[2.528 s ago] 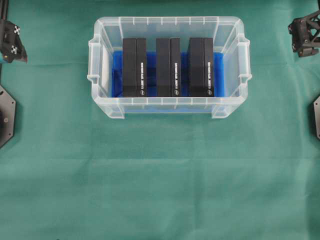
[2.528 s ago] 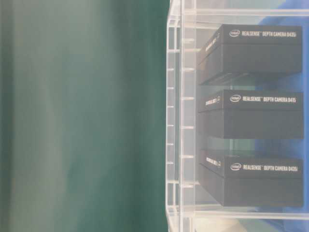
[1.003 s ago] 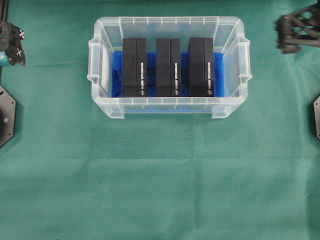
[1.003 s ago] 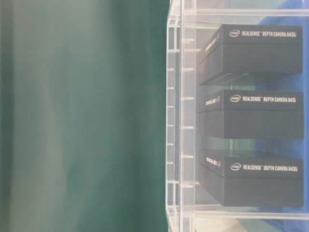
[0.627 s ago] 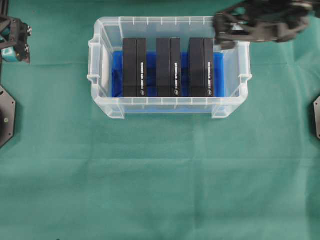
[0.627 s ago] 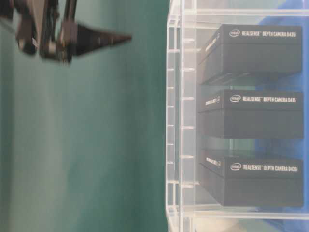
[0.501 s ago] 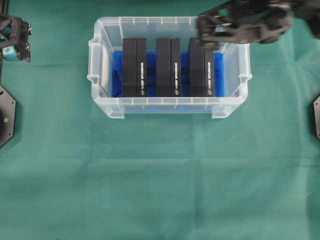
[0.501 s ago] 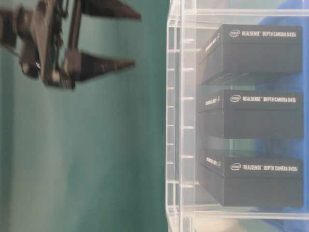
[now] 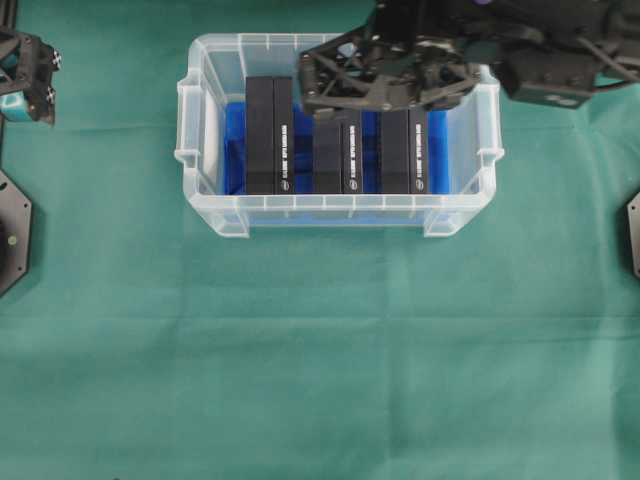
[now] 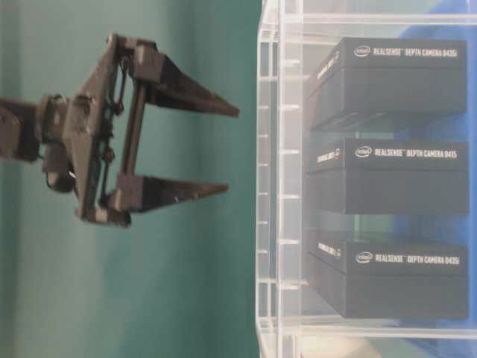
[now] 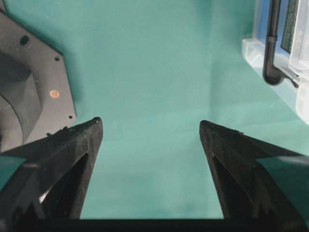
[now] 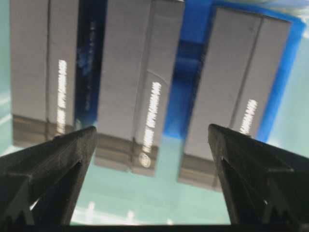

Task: Take out the box from the case.
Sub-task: 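Move the right gripper over the middle black box in the bin, then lower the right gripper and close it on the middle box, then lift the middle box with the right gripper out of the bin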

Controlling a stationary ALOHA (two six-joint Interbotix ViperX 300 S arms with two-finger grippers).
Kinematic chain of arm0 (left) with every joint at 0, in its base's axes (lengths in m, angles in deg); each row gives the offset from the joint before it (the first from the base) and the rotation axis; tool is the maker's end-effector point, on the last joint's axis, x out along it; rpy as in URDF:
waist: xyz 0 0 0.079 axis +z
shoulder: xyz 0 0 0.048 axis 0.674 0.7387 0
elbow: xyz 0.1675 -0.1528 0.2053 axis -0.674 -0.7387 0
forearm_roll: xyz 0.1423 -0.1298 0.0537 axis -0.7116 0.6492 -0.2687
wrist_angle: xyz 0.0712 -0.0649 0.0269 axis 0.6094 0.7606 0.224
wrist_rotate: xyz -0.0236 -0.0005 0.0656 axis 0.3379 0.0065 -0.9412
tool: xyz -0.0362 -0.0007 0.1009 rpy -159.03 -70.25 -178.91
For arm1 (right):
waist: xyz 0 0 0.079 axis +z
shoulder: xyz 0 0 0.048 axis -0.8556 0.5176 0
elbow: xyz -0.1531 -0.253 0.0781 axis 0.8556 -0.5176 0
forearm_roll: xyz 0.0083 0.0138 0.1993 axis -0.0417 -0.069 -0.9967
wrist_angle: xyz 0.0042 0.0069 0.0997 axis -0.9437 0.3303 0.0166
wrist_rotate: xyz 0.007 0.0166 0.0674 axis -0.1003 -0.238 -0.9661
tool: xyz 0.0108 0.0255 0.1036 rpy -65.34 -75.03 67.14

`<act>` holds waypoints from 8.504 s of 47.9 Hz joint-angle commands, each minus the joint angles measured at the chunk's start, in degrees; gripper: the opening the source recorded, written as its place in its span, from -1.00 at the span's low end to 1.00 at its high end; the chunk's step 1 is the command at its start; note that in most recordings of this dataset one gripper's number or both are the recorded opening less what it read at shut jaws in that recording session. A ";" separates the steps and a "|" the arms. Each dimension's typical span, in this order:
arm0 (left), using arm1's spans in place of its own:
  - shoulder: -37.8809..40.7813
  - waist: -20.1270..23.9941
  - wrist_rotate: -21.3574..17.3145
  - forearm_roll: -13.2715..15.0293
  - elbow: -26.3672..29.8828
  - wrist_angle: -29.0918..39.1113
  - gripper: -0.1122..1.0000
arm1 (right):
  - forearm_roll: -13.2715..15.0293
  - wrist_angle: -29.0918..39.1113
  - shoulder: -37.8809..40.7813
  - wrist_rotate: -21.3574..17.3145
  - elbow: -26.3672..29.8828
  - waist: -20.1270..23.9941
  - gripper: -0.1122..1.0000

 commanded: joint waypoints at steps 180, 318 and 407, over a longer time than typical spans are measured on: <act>-0.62 0.09 -2.99 0.00 0.97 -0.09 0.70 | -1.76 -9.05 7.21 2.72 -2.99 -1.58 0.89; -2.11 0.00 -2.99 -0.44 0.18 -0.35 0.69 | -7.29 11.69 6.59 0.53 15.64 -2.37 0.42; -2.99 -0.26 -2.72 -0.44 -0.44 -0.44 0.69 | -6.33 22.15 6.59 0.44 26.63 -2.29 0.42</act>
